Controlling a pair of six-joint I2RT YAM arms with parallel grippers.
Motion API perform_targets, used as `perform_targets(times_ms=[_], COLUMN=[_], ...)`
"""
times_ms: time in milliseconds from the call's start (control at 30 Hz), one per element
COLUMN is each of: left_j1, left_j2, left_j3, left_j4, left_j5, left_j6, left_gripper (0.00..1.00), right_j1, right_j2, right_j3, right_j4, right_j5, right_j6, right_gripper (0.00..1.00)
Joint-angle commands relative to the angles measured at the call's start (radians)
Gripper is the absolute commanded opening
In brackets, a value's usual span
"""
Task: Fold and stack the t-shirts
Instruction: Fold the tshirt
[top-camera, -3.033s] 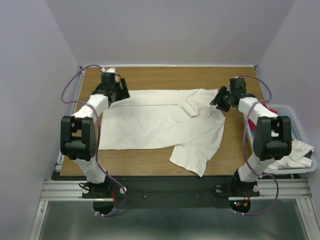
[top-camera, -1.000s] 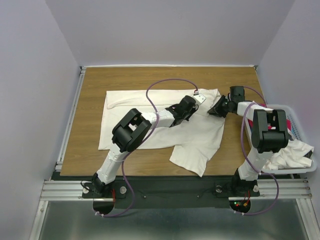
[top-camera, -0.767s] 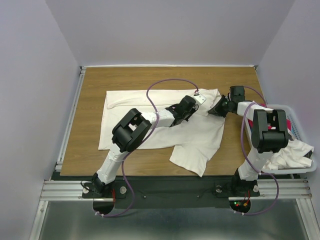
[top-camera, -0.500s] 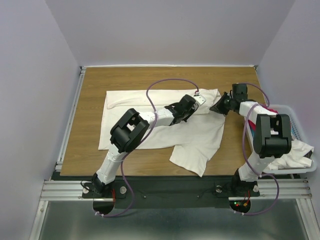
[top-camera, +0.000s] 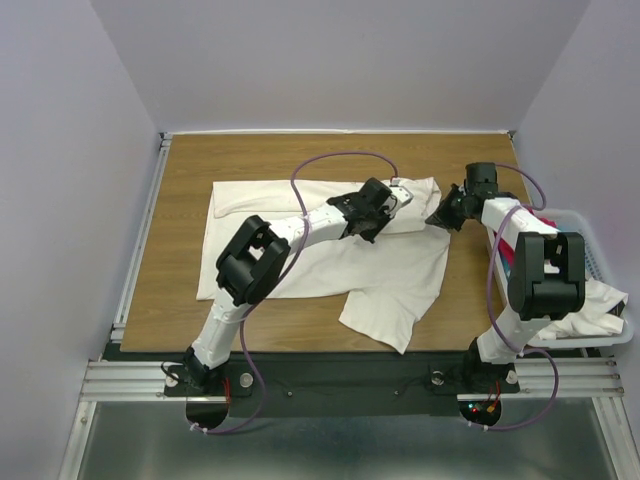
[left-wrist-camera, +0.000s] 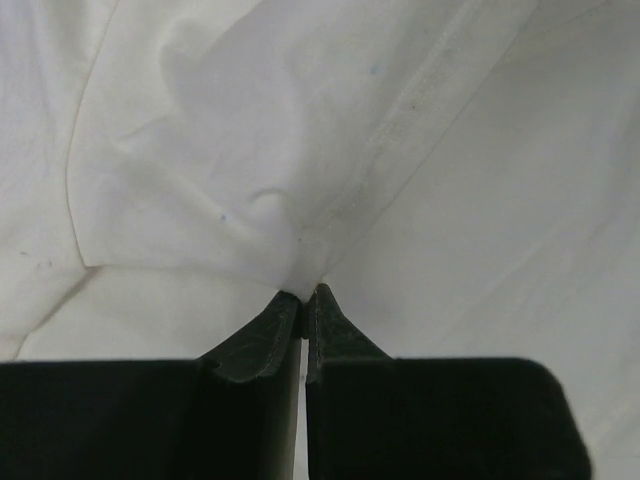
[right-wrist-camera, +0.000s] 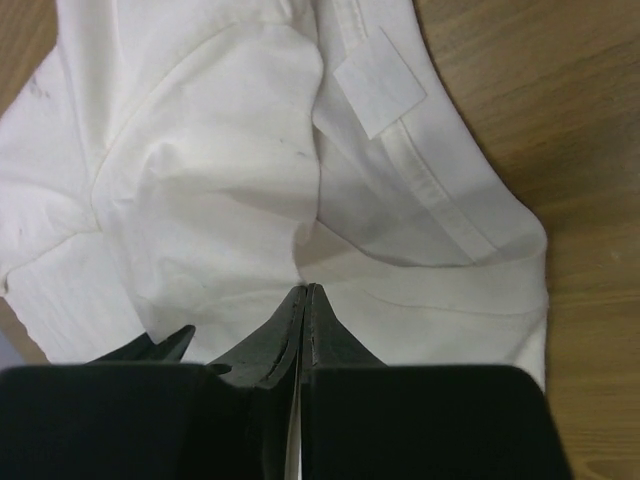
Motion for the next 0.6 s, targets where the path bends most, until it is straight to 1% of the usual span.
perform_targets(times_ms=[0, 33, 67, 100, 167, 200, 233, 300, 367, 433, 467, 500, 567], left_j1=[0.019, 0.026, 0.029, 0.036, 0.047, 0.055, 0.067, 0.111, 0.151, 0.223, 0.249, 0.309, 0.37], left_j2=[-0.058, -0.06, -0.062, -0.065, -0.09, -0.104, -0.12, -0.181, -0.228, -0.301, -0.322, -0.356, -0.373], left_j3=[0.059, 0.059, 0.054, 0.051, 0.037, 0.019, 0.007, -0.04, -0.08, -0.151, -0.177, -0.223, -0.252], left_j4=[-0.102, -0.122, -0.132, -0.144, -0.148, -0.145, -0.132, -0.089, -0.049, 0.027, 0.057, 0.083, 0.129], left_j5=[0.089, 0.103, 0.11, 0.115, 0.141, 0.155, 0.17, 0.225, 0.248, 0.238, 0.213, 0.195, 0.144], left_j6=[-0.037, -0.037, -0.042, -0.045, -0.052, -0.069, -0.083, -0.129, -0.164, -0.222, -0.239, -0.256, -0.314], left_gripper=[0.15, 0.26, 0.33, 0.46, 0.56, 0.62, 0.64, 0.77, 0.84, 0.87, 0.88, 0.88, 0.87], right_j1=[-0.005, -0.006, -0.005, -0.006, -0.005, -0.005, -0.005, -0.005, -0.005, -0.006, -0.008, -0.009, -0.015], right_j2=[0.003, 0.009, 0.019, 0.02, 0.013, 0.004, 0.003, 0.007, 0.024, 0.074, 0.096, 0.114, 0.169], right_j3=[0.033, 0.031, 0.032, 0.034, 0.045, 0.068, 0.083, 0.138, 0.183, 0.248, 0.269, 0.295, 0.353], right_j4=[-0.077, -0.083, -0.095, -0.1, -0.103, -0.103, -0.101, -0.101, -0.098, -0.089, -0.082, -0.074, -0.059], right_j5=[0.005, -0.013, -0.021, -0.024, -0.015, -0.006, 0.006, 0.073, 0.1, 0.133, 0.141, 0.144, 0.161], right_j6=[-0.04, -0.046, -0.057, -0.063, -0.083, -0.092, -0.1, -0.12, -0.138, -0.153, -0.155, -0.153, -0.147], right_gripper=[0.09, 0.13, 0.2, 0.24, 0.32, 0.39, 0.42, 0.45, 0.45, 0.44, 0.44, 0.43, 0.41])
